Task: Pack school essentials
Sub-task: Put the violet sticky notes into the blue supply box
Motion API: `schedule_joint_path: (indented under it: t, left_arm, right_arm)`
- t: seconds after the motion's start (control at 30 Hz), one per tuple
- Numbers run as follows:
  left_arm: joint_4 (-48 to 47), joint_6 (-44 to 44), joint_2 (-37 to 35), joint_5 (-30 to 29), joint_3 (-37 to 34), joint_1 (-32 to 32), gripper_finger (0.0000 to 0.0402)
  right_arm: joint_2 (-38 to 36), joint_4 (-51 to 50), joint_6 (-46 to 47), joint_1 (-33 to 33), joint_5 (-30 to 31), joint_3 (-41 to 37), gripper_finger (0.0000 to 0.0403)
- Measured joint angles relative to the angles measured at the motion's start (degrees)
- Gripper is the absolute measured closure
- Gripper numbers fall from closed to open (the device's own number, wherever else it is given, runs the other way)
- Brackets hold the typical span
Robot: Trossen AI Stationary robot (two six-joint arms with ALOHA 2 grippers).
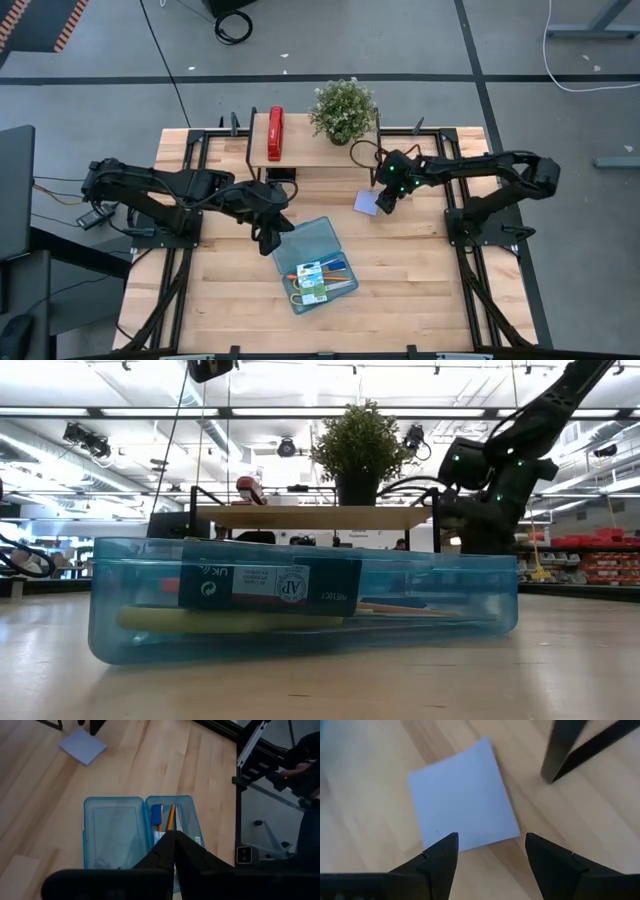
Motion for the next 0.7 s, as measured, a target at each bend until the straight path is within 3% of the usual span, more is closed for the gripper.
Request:
schedule_joint_path:
  t: [0.4,0.7]
  left_arm:
    - [0.0,-2.4,0.0,0.0,0.0,0.0,0.0394]
    - [0.0,-2.3,0.0,-0.2,0.0,0.4,0.0379]
  right_arm:
    - [3.6,4.8,-0.5,1.4,1.9,0.1,0.0168]
    - [3.5,6.1,-0.6,2.2,3.9,-1.8,0.0235]
